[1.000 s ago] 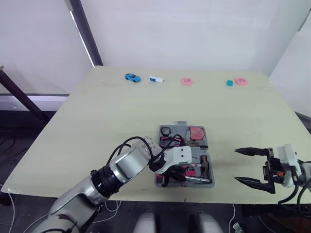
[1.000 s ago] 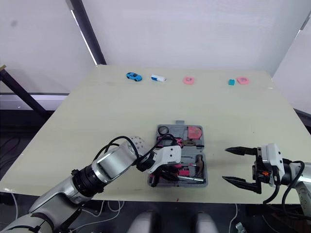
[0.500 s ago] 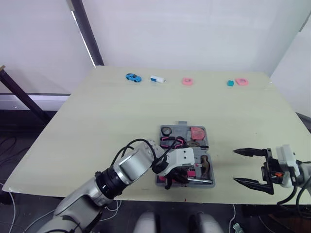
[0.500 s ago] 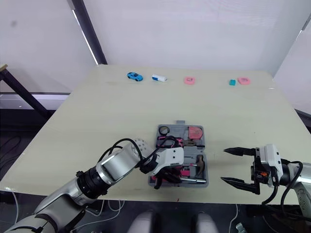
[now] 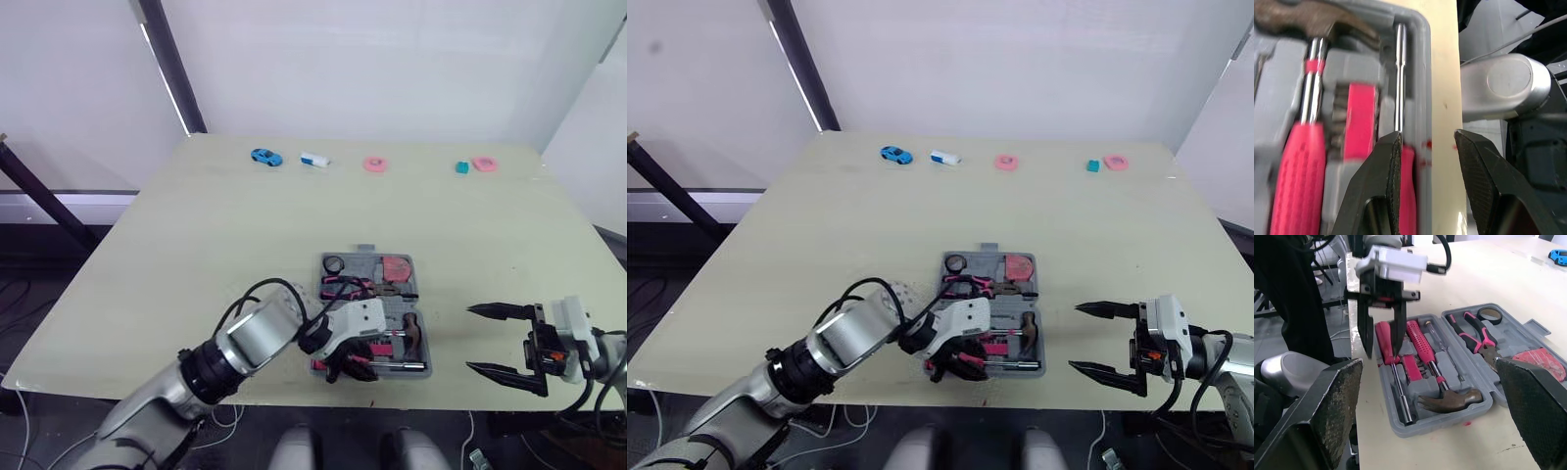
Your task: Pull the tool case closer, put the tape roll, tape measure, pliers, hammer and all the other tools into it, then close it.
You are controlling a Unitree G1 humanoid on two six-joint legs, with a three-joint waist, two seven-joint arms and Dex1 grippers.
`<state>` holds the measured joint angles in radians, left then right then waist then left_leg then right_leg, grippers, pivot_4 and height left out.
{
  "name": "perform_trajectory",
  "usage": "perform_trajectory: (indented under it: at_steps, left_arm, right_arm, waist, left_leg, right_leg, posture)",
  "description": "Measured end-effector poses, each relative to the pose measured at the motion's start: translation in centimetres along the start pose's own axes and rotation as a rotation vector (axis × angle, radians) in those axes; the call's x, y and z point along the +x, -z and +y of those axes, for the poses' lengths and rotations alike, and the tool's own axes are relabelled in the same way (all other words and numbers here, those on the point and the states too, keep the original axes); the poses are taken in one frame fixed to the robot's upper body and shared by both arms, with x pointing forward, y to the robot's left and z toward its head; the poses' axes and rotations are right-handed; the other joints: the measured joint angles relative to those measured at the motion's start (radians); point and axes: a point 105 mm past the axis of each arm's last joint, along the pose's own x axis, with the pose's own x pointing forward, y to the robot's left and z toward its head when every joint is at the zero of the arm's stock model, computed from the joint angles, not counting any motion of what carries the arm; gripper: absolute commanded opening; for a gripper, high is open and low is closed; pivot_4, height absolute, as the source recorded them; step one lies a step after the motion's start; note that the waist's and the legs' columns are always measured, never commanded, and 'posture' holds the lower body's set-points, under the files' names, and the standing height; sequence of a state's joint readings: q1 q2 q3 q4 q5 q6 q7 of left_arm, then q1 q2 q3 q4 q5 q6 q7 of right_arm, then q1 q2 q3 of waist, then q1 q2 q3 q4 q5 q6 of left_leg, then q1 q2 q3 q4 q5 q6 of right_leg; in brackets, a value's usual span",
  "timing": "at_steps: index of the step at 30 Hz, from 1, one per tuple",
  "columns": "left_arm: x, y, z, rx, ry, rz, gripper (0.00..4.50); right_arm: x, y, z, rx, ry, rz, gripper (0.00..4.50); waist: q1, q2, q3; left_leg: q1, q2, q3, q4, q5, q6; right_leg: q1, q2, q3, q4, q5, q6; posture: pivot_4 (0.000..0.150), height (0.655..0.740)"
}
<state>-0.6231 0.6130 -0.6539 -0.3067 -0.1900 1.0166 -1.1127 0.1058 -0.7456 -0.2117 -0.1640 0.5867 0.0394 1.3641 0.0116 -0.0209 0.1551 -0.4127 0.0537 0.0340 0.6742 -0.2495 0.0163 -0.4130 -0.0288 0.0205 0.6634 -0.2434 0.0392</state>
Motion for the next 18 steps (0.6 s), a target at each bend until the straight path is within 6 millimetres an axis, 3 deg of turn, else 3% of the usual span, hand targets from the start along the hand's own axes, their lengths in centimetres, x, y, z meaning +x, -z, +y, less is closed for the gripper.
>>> perform_trajectory:
  at_steps: [10, 13, 15, 18]
  left_arm:
    - [-3.2, -1.0, 0.8, 0.020, -0.018, -0.244, 1.81]
    - [-3.6, -0.9, 1.1, 0.037, -0.013, -0.351, 1.05]
    - [-3.0, 0.2, 1.1, 0.042, 0.003, -0.390, 0.22]
    - [-2.1, 1.0, 1.0, 0.076, 0.025, -0.403, 0.09]
  right_arm:
    - [0.3, 0.0, 0.1, -0.001, 0.011, -0.008, 4.50]
    - [0.4, 0.1, 0.1, -0.004, 0.010, -0.012, 4.50]
    - [0.7, 0.0, 0.1, -0.009, 0.005, -0.017, 4.50]
    - [0.8, -0.1, -0.2, -0.021, 0.005, -0.017, 4.50]
  waist:
    - [0.000, 0.000, 0.000]
    - [0.000, 0.001, 0.000]
    - [0.000, 0.001, 0.000]
    - [0.003, 0.001, 0.000]
  left_leg:
    - [0.000, 0.000, 0.000, 0.000, 0.000, 0.000]
    - [0.001, 0.000, 0.001, 0.000, 0.000, 0.000]
    - [0.001, 0.000, 0.001, 0.000, 0.000, 0.000]
    - [0.000, 0.000, 0.001, 0.000, 0.000, 0.000]
  right_leg:
    - [0.000, 0.000, 0.000, 0.000, 0.000, 0.000]
    - [0.000, 0.000, 0.000, 0.000, 0.000, 0.000]
    - [0.000, 0.000, 0.000, 0.000, 0.000, 0.000]
    - [0.000, 0.000, 0.000, 0.000, 0.000, 0.000]
  posture:
    - [0.150, 0.7400]
    - [0.150, 0.7400]
    - [0.150, 0.7400]
    - [0.150, 0.7400]
